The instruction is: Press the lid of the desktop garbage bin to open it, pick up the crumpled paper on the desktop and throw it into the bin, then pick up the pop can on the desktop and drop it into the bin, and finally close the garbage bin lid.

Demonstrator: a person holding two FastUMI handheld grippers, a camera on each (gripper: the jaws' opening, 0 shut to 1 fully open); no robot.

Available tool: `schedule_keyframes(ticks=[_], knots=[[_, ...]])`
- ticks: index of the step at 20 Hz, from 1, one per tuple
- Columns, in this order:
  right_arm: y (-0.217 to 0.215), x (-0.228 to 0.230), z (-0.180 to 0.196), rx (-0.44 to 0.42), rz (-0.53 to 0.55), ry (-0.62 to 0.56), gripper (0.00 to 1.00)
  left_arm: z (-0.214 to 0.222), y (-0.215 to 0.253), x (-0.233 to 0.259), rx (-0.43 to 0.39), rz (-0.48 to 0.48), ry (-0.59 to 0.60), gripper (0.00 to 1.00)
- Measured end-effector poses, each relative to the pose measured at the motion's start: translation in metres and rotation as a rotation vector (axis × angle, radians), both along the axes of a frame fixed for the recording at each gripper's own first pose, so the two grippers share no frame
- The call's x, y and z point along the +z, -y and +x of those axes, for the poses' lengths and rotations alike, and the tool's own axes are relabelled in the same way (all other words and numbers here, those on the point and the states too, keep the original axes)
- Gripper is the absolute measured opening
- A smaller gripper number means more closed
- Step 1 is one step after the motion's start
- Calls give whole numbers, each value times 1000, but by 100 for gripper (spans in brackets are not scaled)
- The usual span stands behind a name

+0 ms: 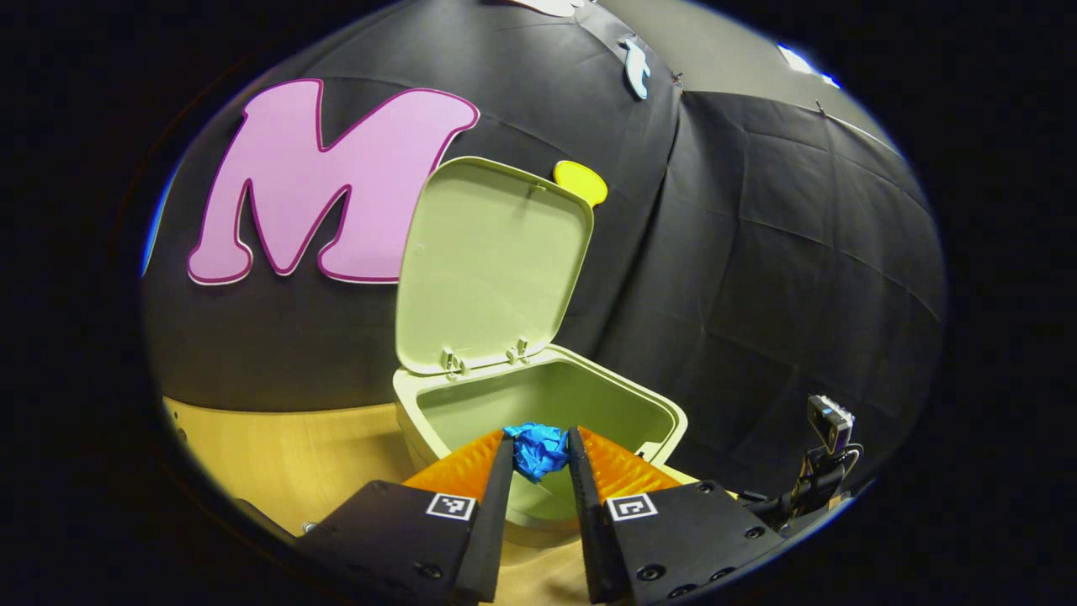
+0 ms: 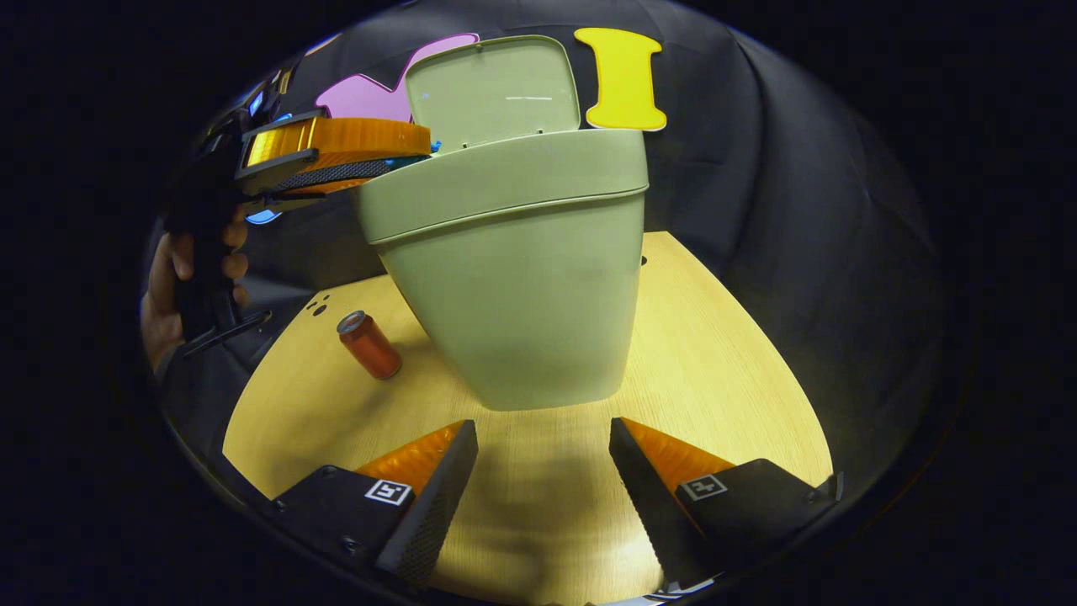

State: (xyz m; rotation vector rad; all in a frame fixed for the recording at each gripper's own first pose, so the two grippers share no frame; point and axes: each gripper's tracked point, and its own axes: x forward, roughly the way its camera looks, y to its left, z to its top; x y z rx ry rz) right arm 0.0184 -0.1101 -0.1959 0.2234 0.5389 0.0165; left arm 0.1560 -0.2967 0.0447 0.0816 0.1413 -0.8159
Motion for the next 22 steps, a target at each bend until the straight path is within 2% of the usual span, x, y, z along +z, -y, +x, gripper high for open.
schedule_keyframes(ticks=[3, 6, 7, 9, 12, 14, 18, 22], knots=[[1, 0, -2, -6, 2, 0, 99, 0, 3, 0, -5, 10, 14, 50], [0, 1, -3, -8, 0, 4, 99, 2, 4, 1, -9, 15, 25, 65], [0, 2, -4, -9, -1, 5, 99, 3, 2, 1, -2, 17, 33, 76], [-2, 3, -5, -8, -1, 9, 99, 6, -3, 5, 26, 19, 52, 88], [-5, 6, -5, -5, -5, 16, 99, 6, -13, 11, 65, -3, 77, 90], [-12, 6, -7, 6, -9, 16, 99, 5, -27, 15, 106, -16, 95, 96], [-25, 8, -11, 32, -21, 16, 99, 6, -64, 14, 213, -31, 115, 96], [-38, 8, -12, 54, -28, 16, 99, 0, -115, -3, 343, -5, 88, 96]])
